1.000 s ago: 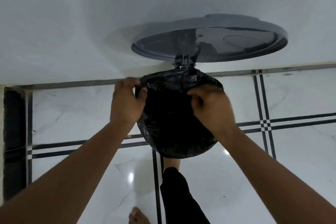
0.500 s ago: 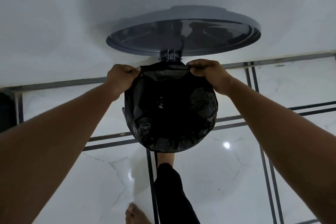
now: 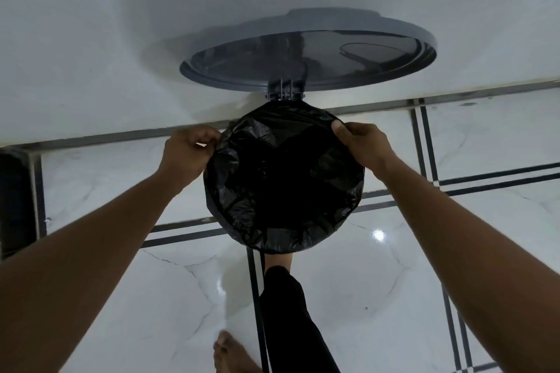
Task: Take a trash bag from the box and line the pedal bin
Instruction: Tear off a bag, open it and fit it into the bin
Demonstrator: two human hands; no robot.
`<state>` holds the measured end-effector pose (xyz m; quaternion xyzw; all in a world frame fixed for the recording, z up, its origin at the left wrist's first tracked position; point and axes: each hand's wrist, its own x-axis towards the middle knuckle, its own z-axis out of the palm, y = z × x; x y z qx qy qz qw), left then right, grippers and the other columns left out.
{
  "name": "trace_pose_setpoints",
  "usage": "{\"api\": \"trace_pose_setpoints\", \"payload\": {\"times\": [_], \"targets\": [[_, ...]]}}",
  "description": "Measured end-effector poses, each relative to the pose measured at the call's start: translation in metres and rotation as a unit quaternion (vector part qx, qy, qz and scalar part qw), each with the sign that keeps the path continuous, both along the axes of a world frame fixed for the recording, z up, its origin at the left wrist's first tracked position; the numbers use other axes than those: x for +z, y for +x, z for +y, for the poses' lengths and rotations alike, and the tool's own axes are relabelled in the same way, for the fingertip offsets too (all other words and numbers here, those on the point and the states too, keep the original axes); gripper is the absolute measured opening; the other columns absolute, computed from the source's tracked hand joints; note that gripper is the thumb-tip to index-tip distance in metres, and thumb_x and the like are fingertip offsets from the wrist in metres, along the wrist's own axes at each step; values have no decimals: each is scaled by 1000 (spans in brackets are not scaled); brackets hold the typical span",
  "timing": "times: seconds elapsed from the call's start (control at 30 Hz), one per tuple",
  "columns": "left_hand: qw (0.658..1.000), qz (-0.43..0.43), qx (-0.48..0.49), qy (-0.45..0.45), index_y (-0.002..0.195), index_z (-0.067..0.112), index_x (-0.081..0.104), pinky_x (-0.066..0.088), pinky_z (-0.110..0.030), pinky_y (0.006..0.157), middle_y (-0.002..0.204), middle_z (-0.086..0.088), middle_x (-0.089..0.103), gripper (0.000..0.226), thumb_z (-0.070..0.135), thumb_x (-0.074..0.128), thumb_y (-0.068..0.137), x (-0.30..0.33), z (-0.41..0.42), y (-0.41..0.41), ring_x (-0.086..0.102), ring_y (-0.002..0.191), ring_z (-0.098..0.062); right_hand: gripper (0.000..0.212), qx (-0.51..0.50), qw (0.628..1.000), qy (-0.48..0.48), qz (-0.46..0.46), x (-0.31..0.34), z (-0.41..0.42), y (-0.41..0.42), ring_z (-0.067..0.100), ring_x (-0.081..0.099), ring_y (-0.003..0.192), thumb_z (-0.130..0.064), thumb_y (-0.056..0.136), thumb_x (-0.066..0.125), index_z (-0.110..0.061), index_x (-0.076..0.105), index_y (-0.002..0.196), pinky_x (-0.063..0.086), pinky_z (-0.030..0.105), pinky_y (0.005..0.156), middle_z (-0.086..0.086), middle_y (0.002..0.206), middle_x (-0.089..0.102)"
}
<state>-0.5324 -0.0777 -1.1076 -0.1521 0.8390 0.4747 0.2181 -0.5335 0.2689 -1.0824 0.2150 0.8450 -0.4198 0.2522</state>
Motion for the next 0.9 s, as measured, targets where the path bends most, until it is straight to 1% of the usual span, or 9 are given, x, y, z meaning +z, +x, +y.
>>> {"api": "trace_pose_setpoints", "payload": {"times": [0.07,0.17,0.3,0.4,0.53,0.63,0.7,0.77,0.9], "targets": [[998,-47,41,32,89,30,82,58,-42,86,84,6,78,29,7,64,83,2,-3,12,67,74,-14,51,20,999,36,11,1,0,20,19,63,120,-62,100,48,-26,69,130,47,31,102,-2,124,72],[982,-102,128,96,82,27,80,49,-39,84,82,9,75,24,14,61,90,11,1,33,66,86,-16,49,-90,994,-5,60,3,-3,49,13,57,129,-55,103,46,-30,57,143,43,31,111,-6,140,63],[967,-117,189,129,94,31,78,52,-41,88,100,6,77,28,53,60,97,21,13,65,68,96,-15,31,-254,962,-2,100,2,-14,91,5,70,104,-44,97,61,-30,73,121,54,23,94,-11,113,76],[958,-68,240,139,108,34,79,59,-43,94,103,6,80,18,42,69,96,19,25,90,74,97,-14,25,-324,939,-75,86,-3,-16,109,7,74,97,-37,94,69,-20,79,110,58,33,95,-6,102,79],[922,-16,338,188,124,13,75,59,-40,97,116,-1,78,30,20,74,95,14,34,108,73,110,-19,19,-397,897,-196,18,0,-5,103,15,71,91,-24,99,67,-12,78,108,59,37,78,4,98,77],[890,10,399,219,123,2,73,59,-42,96,116,-10,77,30,4,73,93,6,33,118,73,111,-27,13,-377,905,-195,12,3,1,99,18,69,85,-18,98,67,-11,74,107,58,37,70,6,95,74],[878,4,434,204,114,1,74,63,-40,81,103,-11,78,23,-2,73,91,6,35,126,75,96,-27,9,-374,911,-174,35,2,4,98,20,66,80,-13,96,69,-14,68,106,58,40,71,7,93,70],[890,8,433,146,100,9,75,60,-34,70,92,-8,76,14,-1,74,90,8,37,130,71,82,-22,8,-364,916,-155,59,2,3,100,22,62,79,-11,94,70,-18,65,94,56,41,74,8,89,65],[923,9,372,93,95,18,78,61,-35,73,95,-4,78,16,4,72,91,6,37,133,73,79,-21,10,-360,916,-159,71,-2,2,109,22,62,78,-9,92,69,-17,69,87,56,38,81,9,87,68]]}}
